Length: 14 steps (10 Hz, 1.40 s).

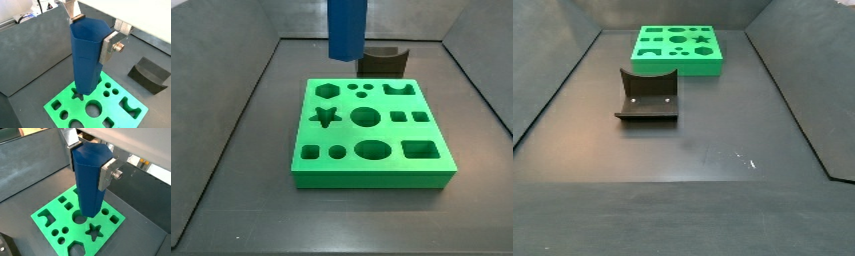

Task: Insert the hexagon object.

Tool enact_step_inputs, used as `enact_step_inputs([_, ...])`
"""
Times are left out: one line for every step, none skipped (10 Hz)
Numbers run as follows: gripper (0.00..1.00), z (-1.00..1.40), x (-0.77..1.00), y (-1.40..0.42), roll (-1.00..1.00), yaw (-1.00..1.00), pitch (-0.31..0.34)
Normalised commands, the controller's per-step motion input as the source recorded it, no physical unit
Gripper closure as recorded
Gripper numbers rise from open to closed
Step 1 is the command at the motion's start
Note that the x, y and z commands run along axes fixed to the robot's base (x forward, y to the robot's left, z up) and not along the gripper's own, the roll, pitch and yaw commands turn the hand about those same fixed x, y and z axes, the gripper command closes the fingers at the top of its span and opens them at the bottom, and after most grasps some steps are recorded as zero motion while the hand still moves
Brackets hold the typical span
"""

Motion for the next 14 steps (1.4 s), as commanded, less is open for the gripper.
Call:
enact_step_inputs([1.0, -0.19, -0.03, 0.04, 0.04, 0.0, 0.023])
enact_step_inputs([1.0, -0.15, -0.19, 0.0, 0.04, 0.0, 0.0])
enact_step_inputs([1.0, -0.77, 0.07, 0.29, 0.15, 0.13, 0.047])
enact_step_inputs([1.0, -0.94, 0.0, 0.47, 0.16, 0.13, 0.0])
enact_step_inputs([1.0, -1.0, -0.21, 0.59, 0.17, 0.1, -0.013])
enact_step_inputs([1.0, -0.87, -0.26, 0.57, 0.12, 0.05, -0.017])
enact_step_inputs([1.0, -0.61, -0.39, 0.52, 0.06, 0.0, -0.026])
enact_step_inputs([1.0, -0.46, -0.27, 0.3, 0.09, 0.0, -0.027])
enact_step_inputs([1.0, -0.39, -0.21, 0.1, 0.13, 0.0, 0.0])
enact_step_inputs([1.0, -0.36, -0.05, 0.07, 0.05, 0.0, 0.0])
enact_step_inputs([1.0, -0.31, 0.0, 0.05, 0.11, -0.05, 0.047])
enact_step_inputs([1.0, -0.31, 0.15, 0.09, 0.16, 0.0, 0.086])
enact_step_inputs([1.0, -0.29, 0.31, 0.2, 0.0, 0.0, 0.056])
enact_step_inputs([1.0, -0.21, 0.39, 0.23, -0.04, -0.03, 0.064])
